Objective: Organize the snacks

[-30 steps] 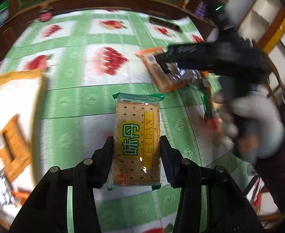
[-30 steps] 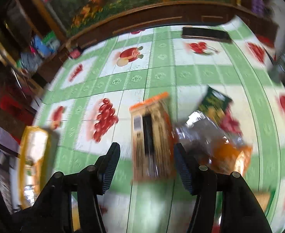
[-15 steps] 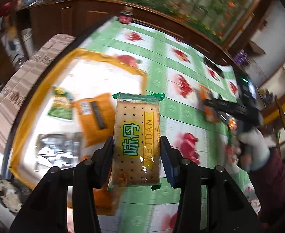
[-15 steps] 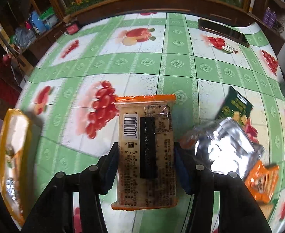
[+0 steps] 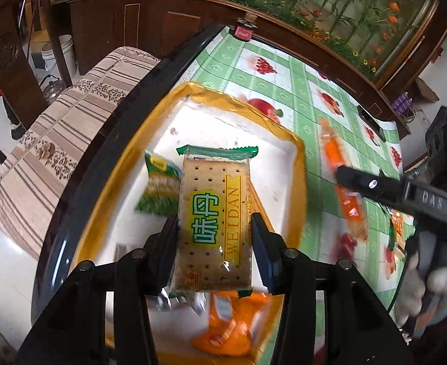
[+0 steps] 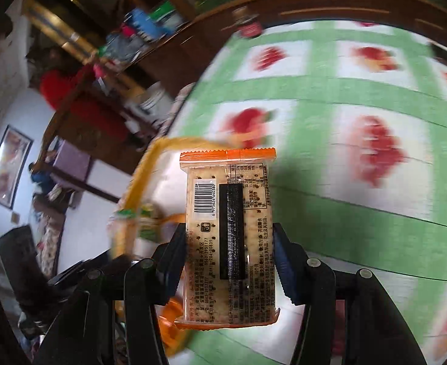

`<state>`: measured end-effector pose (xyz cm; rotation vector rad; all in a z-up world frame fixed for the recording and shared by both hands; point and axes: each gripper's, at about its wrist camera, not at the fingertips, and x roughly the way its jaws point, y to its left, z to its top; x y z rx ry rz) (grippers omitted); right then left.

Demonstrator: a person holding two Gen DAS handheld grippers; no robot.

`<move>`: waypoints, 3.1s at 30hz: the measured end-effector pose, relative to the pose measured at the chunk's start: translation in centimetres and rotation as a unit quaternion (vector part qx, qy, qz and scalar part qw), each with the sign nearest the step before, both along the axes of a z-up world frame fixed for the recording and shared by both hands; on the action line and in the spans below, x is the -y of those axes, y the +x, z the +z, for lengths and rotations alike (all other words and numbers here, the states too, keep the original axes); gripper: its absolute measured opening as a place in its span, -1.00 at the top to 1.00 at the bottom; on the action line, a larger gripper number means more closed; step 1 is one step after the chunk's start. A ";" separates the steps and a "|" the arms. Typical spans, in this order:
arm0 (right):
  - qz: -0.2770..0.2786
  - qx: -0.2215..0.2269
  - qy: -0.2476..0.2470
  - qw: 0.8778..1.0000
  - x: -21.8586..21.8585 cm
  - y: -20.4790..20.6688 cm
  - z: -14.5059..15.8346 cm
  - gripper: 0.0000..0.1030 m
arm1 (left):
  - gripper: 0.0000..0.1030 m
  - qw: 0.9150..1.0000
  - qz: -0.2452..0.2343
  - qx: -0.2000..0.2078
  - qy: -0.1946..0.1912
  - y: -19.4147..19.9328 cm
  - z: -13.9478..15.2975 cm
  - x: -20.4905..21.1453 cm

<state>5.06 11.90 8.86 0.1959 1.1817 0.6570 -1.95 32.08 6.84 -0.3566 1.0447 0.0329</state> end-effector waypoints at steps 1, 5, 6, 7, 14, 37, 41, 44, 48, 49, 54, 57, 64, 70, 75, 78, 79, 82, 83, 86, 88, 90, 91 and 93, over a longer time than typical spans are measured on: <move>0.007 -0.001 0.001 1.000 -1.3 0.0 -0.2 -0.05 | 0.13 1.000 0.001 -0.002 0.001 0.6 -0.3 -0.5; 0.023 -0.011 0.003 1.000 -6.0 0.6 -1.5 -0.05 | 0.13 1.000 0.005 -0.007 -0.009 2.3 -1.2 -2.1; 0.023 -0.013 0.000 1.000 -6.8 0.7 -1.8 -0.05 | 0.13 1.000 0.006 -0.008 -0.018 2.5 -1.4 -2.5; 0.024 -0.013 -0.002 1.000 -7.5 0.9 -2.1 -0.05 | 0.13 1.000 0.008 -0.006 -0.025 2.6 -1.5 -2.9; 0.009 -0.005 -0.022 1.000 -10.0 1.9 -3.1 -0.10 | 0.13 0.999 -0.007 0.001 -0.038 1.8 -0.4 -3.7; -0.107 0.074 -0.026 0.991 8.9 -12.6 2.5 -0.14 | -0.21 0.976 -0.029 0.086 0.199 -7.0 10.6 11.5; -0.114 0.091 -0.013 0.989 12.5 -15.7 3.9 -0.14 | -0.21 0.972 -0.030 0.099 0.212 -9.0 11.9 15.0; -0.119 0.110 -0.012 0.987 14.6 -17.3 5.2 -0.15 | -0.21 0.969 -0.036 0.109 0.220 -10.1 12.7 17.3; -0.126 0.131 -0.004 0.983 17.5 -19.2 6.7 -0.17 | -0.21 0.966 -0.043 0.123 0.224 -11.4 13.6 20.0; -0.128 0.136 -0.004 0.982 18.0 -19.5 7.0 -0.17 | -0.21 0.965 -0.045 0.126 0.224 -11.7 13.8 20.6; -0.144 0.156 0.004 0.977 21.5 -21.1 8.4 -0.18 | -0.21 0.962 -0.053 0.141 0.229 -12.5 14.8 23.1; -0.154 0.162 0.008 0.975 23.3 -21.4 8.9 -0.19 | -0.21 0.961 -0.060 0.147 0.227 -12.5 15.2 24.3; -0.212 0.150 0.017 0.966 28.3 -21.1 8.0 -0.24 | -0.21 0.971 -0.067 0.131 0.188 -12.0 14.6 25.2; -0.305 0.072 0.017 0.950 33.7 -19.0 3.2 -0.28 | -0.21 0.978 -0.093 0.092 0.162 -11.3 11.4 25.9; -0.347 0.023 0.015 0.937 35.5 -16.6 -0.4 -0.28 | -0.21 0.984 -0.109 0.056 0.130 -9.1 8.6 25.4; -0.372 0.019 0.014 0.928 36.2 -14.8 -0.9 -0.28 | -0.21 0.987 -0.112 0.041 0.108 -7.3 7.3 24.6; -0.380 0.019 0.015 0.925 36.4 -14.1 -0.9 -0.28 | -0.21 0.988 -0.112 0.039 0.100 -6.9 6.9 24.2; -0.386 0.031 0.008 0.922 35.6 -10.4 -0.2 -0.28 | -0.21 0.989 -0.119 0.032 0.082 -5.4 6.0 23.5; -0.384 0.036 0.002 0.923 35.2 -9.4 -0.1 -0.28 | -0.21 0.989 -0.123 0.029 0.078 -5.1 5.7 23.2; -0.367 0.049 -0.022 0.929 33.1 -4.2 0.0 -0.26 | -0.21 0.989 -0.130 0.019 0.075 -4.3 4.7 22.1; -0.354 0.049 -0.042 0.933 32.0 -0.7 -0.6 -0.17 | -0.21 0.989 -0.132 0.009 0.072 -4.0 3.9 20.9; -0.342 0.046 -0.070 0.936 30.7 2.9 -1.4 -0.12 | -0.21 0.989 -0.128 -0.002 0.069 -3.9 3.2 19.6; -0.335 0.042 -0.082 0.938 30.1 4.4 -1.9 -0.01 | -0.21 0.990 -0.126 -0.006 0.067 -3.8 2.9 19.1; -0.319 0.027 -0.105 0.942 28.9 7.4 -3.3 0.08 | -0.21 0.991 -0.115 -0.012 0.063 -3.6 2.5 17.6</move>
